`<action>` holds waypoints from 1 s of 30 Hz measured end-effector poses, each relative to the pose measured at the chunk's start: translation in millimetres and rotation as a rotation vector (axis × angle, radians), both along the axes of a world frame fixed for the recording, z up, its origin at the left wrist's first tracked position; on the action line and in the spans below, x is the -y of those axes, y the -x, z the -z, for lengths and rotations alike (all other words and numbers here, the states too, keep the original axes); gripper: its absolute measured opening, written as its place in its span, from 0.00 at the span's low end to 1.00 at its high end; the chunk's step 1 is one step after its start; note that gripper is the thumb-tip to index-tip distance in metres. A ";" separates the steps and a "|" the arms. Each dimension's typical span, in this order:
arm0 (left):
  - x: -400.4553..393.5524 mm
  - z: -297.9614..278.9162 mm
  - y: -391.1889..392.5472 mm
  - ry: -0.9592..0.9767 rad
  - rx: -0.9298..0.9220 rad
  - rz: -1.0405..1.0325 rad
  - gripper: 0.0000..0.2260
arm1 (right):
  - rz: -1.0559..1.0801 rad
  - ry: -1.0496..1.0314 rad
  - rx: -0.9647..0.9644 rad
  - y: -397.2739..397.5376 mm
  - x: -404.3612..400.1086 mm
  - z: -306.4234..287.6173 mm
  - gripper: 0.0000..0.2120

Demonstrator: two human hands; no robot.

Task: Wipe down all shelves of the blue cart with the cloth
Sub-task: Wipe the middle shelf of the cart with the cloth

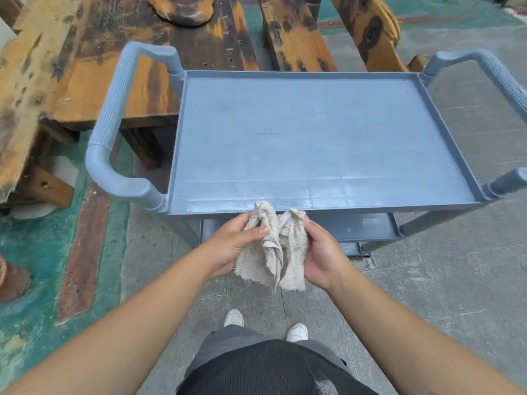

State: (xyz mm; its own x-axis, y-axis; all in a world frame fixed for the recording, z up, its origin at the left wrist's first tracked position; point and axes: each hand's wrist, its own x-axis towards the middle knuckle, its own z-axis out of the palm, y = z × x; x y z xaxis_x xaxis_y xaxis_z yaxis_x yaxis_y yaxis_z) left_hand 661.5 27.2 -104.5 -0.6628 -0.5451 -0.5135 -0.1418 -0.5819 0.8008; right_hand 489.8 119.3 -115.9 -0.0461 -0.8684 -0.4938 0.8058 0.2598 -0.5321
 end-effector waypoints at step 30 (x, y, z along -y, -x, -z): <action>68.1 262.1 -31.2 0.419 0.595 -0.137 0.06 | -0.286 -0.316 -1.003 16.8 67.2 275.1 0.20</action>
